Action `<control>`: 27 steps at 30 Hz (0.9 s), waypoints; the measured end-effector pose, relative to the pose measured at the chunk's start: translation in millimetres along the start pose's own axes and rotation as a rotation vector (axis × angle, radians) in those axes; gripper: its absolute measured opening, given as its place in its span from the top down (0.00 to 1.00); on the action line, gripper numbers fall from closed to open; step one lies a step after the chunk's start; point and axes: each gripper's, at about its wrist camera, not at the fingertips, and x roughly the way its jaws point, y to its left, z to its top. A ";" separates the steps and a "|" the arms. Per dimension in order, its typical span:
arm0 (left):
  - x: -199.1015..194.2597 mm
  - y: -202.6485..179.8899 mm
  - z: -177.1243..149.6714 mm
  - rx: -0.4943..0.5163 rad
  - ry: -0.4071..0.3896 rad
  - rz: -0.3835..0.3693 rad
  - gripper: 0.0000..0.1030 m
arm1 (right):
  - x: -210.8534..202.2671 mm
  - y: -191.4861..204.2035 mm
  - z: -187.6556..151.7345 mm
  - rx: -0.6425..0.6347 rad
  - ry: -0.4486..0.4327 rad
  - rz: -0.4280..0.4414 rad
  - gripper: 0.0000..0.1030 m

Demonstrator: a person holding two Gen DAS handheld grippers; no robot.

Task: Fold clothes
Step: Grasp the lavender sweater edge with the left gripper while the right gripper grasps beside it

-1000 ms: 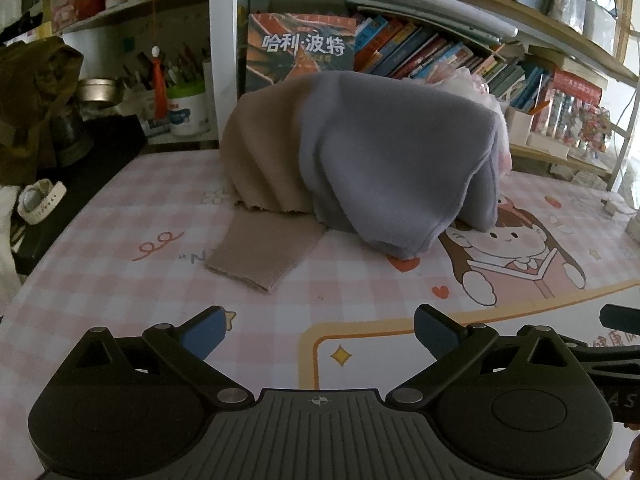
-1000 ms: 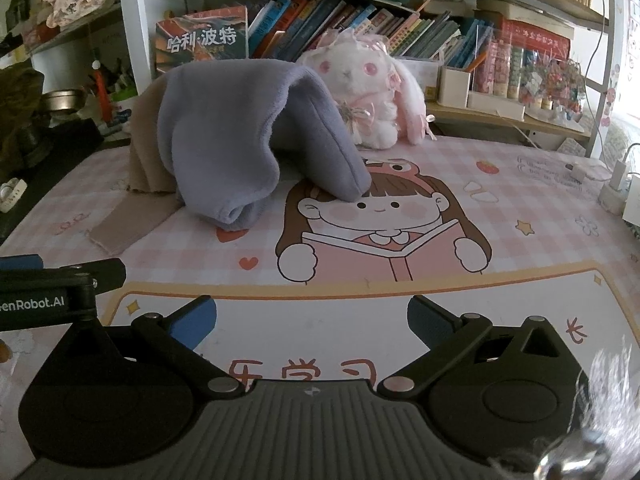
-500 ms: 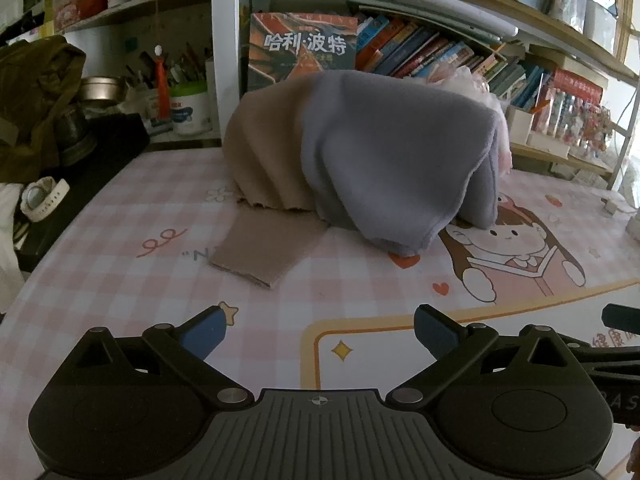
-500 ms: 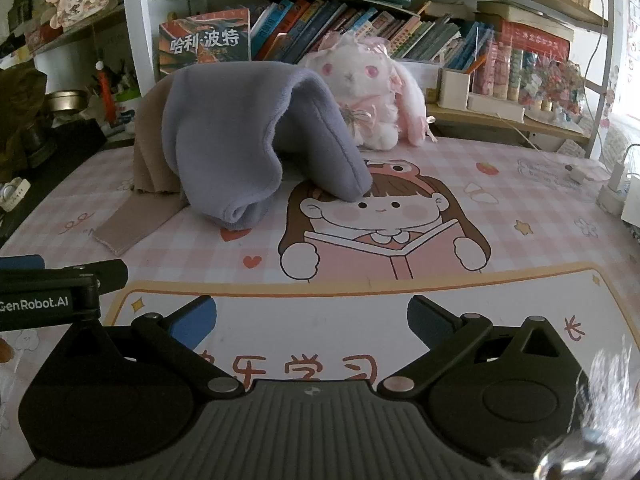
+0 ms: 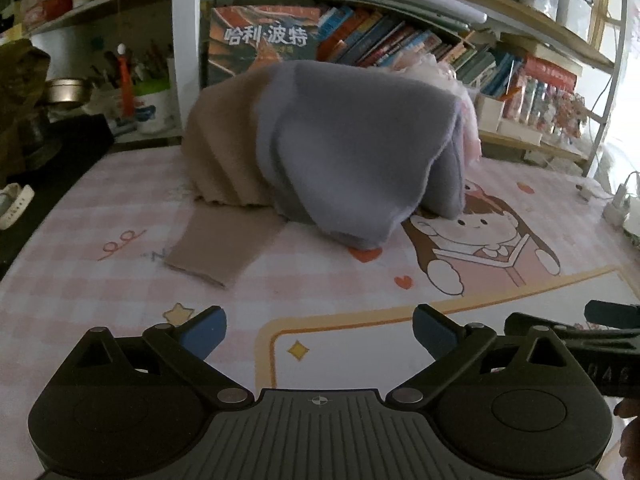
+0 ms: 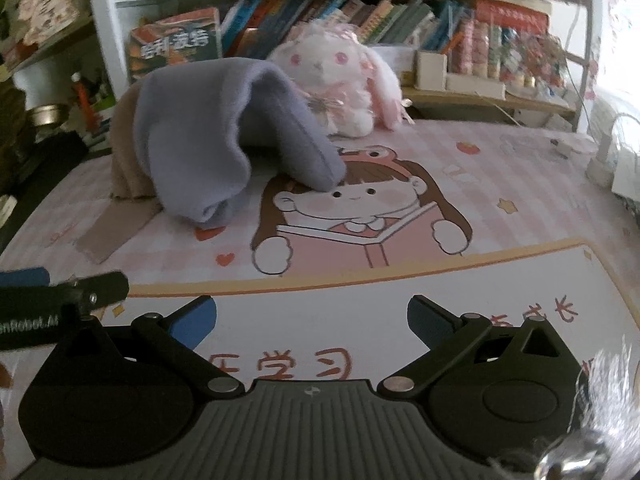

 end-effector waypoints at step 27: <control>71.6 -120.3 75.9 0.215 -0.127 0.325 0.03 | 25.4 -151.5 43.5 0.286 0.099 0.299 0.00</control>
